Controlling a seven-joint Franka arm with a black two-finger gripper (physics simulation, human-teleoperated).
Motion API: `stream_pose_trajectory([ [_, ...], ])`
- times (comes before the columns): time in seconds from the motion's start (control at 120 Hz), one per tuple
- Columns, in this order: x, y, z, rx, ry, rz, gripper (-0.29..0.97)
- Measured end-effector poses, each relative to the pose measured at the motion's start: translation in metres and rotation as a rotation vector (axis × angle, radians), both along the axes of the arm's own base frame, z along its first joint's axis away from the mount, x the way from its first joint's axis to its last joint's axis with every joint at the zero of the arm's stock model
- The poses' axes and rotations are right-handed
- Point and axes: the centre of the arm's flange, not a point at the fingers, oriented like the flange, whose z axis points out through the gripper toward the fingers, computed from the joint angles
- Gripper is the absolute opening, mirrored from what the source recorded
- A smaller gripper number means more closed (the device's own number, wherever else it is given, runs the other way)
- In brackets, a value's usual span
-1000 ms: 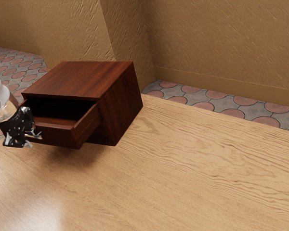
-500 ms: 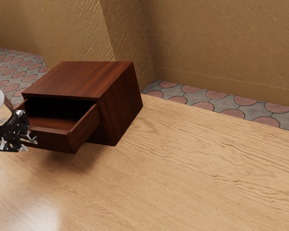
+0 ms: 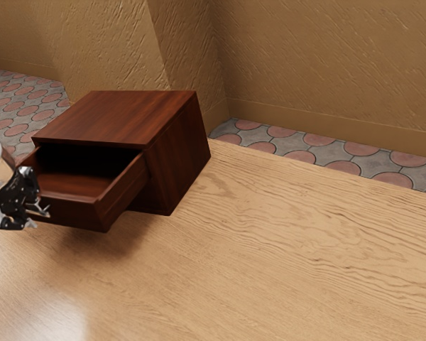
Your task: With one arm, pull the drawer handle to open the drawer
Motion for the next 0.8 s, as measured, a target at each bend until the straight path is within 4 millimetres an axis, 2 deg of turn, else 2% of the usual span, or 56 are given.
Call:
stream_pose_trajectory([
  [0.667, -0.0038, -0.0018, 0.0005, -0.004, -0.015, -0.003, 0.16],
  [0.8, -0.0044, -0.0043, 0.0082, 0.010, -0.031, -0.009, 0.16],
])
